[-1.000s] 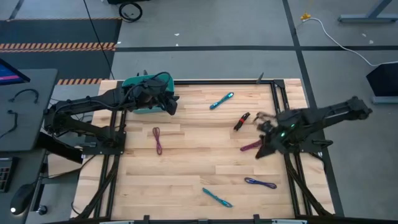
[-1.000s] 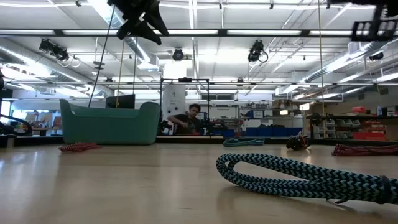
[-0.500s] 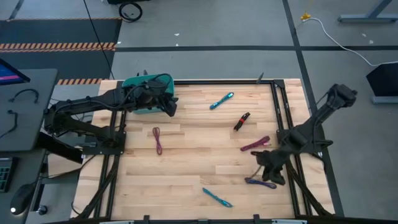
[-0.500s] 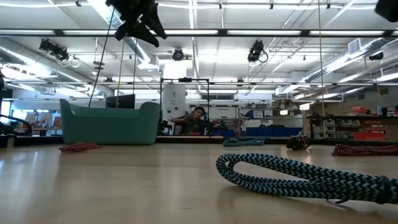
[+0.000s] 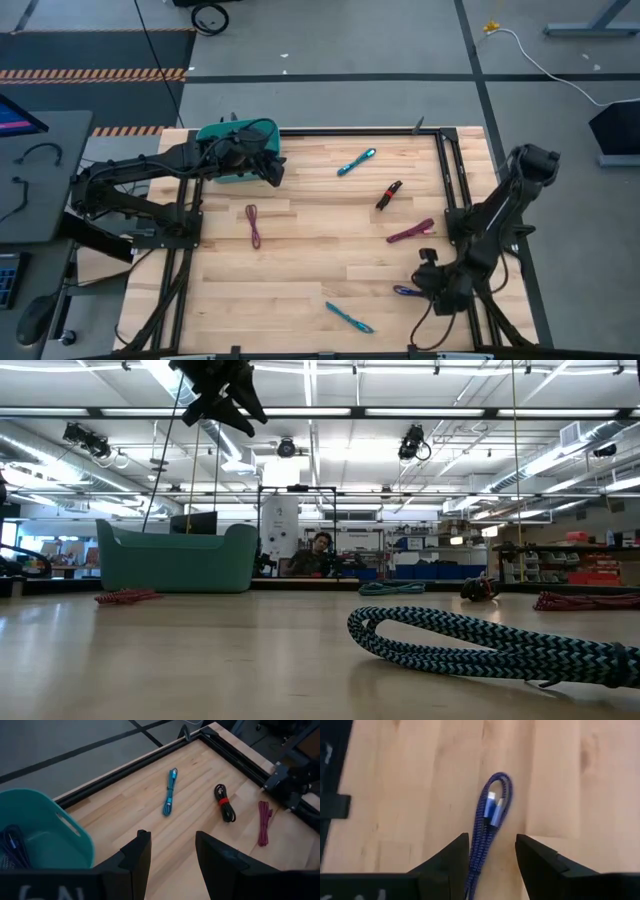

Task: Pick and place USB-C Cables
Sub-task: Put the purple charger cable into the green bin

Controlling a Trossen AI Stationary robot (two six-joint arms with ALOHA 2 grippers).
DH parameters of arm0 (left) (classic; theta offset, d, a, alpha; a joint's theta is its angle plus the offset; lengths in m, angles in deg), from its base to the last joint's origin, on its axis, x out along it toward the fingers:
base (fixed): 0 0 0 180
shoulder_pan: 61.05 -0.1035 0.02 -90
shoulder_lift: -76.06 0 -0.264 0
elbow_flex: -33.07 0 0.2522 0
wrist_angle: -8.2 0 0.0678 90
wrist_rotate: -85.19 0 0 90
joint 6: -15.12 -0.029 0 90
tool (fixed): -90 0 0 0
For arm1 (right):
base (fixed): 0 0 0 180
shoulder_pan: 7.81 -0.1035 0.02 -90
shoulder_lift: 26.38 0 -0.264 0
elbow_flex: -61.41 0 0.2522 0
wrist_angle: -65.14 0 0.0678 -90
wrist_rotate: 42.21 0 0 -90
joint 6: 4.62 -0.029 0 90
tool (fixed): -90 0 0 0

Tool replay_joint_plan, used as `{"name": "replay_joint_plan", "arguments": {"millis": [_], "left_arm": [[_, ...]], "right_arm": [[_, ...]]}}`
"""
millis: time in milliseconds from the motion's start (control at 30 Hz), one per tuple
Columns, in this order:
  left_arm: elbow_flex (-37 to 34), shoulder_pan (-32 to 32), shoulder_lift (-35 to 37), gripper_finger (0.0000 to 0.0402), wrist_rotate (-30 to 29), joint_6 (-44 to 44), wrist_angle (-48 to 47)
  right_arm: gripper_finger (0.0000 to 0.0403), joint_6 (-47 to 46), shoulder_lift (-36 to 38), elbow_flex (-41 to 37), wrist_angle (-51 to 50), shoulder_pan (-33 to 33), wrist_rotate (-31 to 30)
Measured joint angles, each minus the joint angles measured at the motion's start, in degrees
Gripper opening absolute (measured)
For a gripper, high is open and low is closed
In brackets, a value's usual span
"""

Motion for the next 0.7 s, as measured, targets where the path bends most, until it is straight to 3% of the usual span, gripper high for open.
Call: {"name": "replay_joint_plan", "arguments": {"millis": [133, 333, 600, 700], "left_arm": [[0.00, 0.00, 0.00, 0.0160, 0.00, 1.04, 0.00], [0.00, 0.02, 0.00, 0.0160, 0.30, 3.43, -0.04], [-0.03, 1.98, 0.00, 0.0160, 2.46, 2.59, -5.27], [-2.53, 4.21, 0.21, 0.0160, 2.12, 1.83, -5.84]], "right_arm": [[0.0166, -0.53, -6.19, 0.01, 4.32, -1.35, -0.07], [0.0139, -9.47, -12.23, 0.35, 4.53, -2.36, -1.89], [0.0021, -10.53, -11.04, 0.13, 4.79, -1.10, -1.84], [0.0018, -10.54, -8.53, -0.05, 4.58, 1.35, -0.50]]}}
